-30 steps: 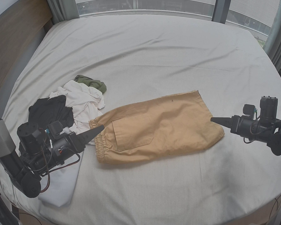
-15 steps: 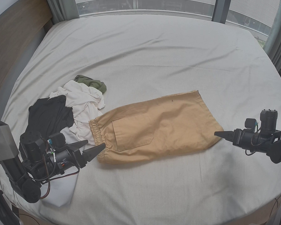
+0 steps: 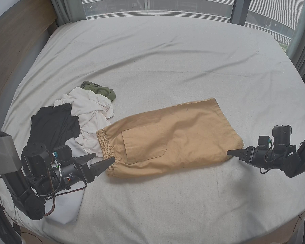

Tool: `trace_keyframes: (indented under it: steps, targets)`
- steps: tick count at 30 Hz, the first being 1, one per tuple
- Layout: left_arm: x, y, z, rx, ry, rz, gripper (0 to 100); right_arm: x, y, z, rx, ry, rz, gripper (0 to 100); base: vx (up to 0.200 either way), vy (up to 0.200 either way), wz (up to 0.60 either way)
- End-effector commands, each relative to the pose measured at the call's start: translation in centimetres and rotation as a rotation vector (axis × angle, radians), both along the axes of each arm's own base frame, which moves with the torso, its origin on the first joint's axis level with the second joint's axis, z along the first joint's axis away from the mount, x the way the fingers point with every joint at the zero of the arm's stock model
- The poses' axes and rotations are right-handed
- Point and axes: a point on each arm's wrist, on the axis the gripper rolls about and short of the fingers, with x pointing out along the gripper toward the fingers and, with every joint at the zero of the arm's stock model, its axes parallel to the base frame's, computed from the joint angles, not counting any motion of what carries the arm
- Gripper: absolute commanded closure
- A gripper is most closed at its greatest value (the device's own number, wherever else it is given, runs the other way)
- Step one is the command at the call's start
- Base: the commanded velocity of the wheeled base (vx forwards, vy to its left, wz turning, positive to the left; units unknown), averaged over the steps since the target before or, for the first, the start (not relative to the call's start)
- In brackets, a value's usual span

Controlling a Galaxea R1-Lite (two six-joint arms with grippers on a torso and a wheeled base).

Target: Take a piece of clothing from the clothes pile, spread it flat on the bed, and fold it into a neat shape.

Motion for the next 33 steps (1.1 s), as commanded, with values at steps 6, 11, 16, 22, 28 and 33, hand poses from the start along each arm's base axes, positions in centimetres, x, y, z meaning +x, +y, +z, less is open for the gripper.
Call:
trace_keyframes:
  steps: [6,11,16,22,28,33]
  targets:
    - [0.1,0.1,0.0,-0.002,0.002,0.004,0,1.9,0.8,-2.9,0.056,-0.006,-0.018,0,0.0,0.0,0.0]
    - [0.0,0.1,0.0,-0.003,0.003,0.006,0,2.3,1.9,-3.6,0.097,-0.02,-0.011,0,0.0,0.0,0.0]
    - [0.0,0.1,-0.1,-0.003,0.005,0.006,0,2.6,2.7,-5.2,0.1,-0.014,0.008,0,0.0,0.0,0.0]
    - [0.1,0.4,0.0,-0.003,0.005,0.015,0,3.1,4.1,-6.6,0.134,-0.071,0.039,0,0.0,0.0,0.0]
    - [0.1,0.4,0.0,-0.003,0.003,0.015,0,3.7,5.3,-7.3,0.211,-0.173,0.044,0,0.0,0.0,0.0]
    - [0.2,0.4,0.0,-0.004,0.0,0.017,0,3.8,5.5,-7.4,0.217,-0.165,0.044,0,0.0,0.0,0.0]
